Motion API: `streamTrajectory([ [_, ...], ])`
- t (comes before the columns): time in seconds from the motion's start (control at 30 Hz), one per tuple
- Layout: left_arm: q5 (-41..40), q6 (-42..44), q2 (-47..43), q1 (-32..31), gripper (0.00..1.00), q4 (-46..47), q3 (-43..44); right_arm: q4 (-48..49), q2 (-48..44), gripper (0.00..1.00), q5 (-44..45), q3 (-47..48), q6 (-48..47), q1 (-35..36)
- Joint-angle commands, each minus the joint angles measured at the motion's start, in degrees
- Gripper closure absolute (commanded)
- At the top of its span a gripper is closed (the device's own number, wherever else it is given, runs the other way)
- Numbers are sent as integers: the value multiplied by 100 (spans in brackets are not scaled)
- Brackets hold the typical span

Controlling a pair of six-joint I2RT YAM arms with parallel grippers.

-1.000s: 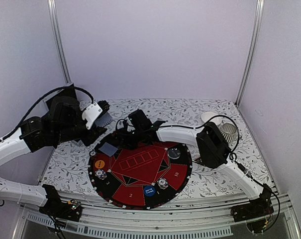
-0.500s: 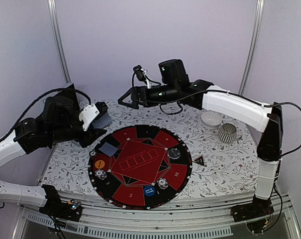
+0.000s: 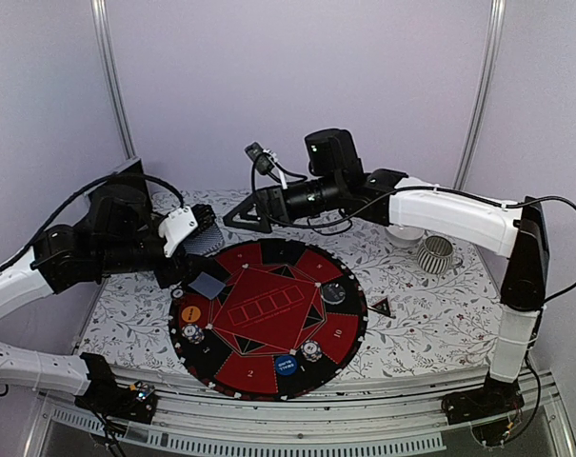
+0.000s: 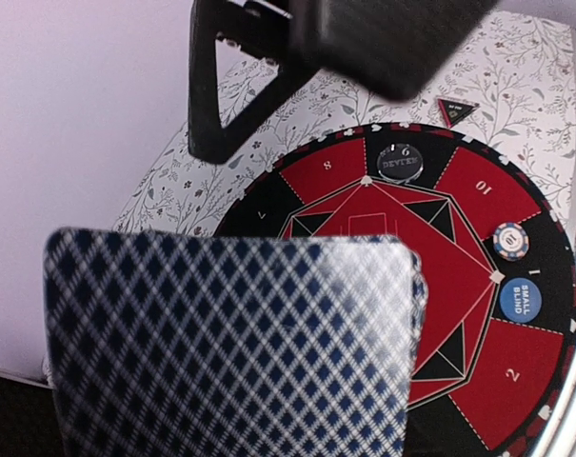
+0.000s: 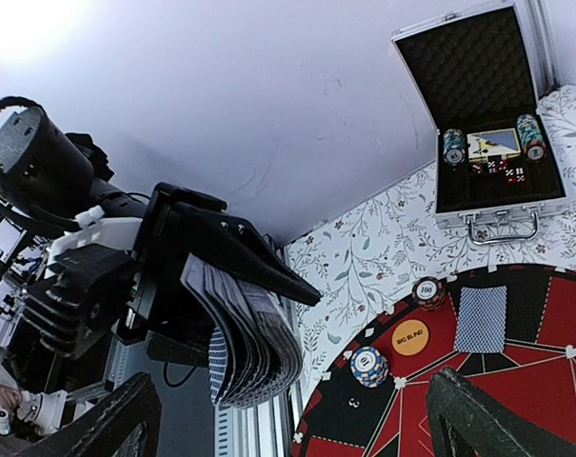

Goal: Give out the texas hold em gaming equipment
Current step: Pick up the poker card from the face-down deck piles.

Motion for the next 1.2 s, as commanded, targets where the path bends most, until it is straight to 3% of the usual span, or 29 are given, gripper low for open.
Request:
streamTrajectory([
  [0.0,86,43,65,-68,54,90,-20,165,323,1,-316,350,25,189],
  [0.33,101,62,231,-109,54,159,6,93,1086,1,-266,950,189,280],
  [0.53,93,66,164,-108,54,202,-16,-400,1022,0,755,950,39,267],
  [0.7,30,79,124,-108,55,228,-81,-660,749,0,1093,731,-166,225],
  [1.17,-72,45,121,-108,55,282,-158,-809,506,10,754,763,-313,245],
])
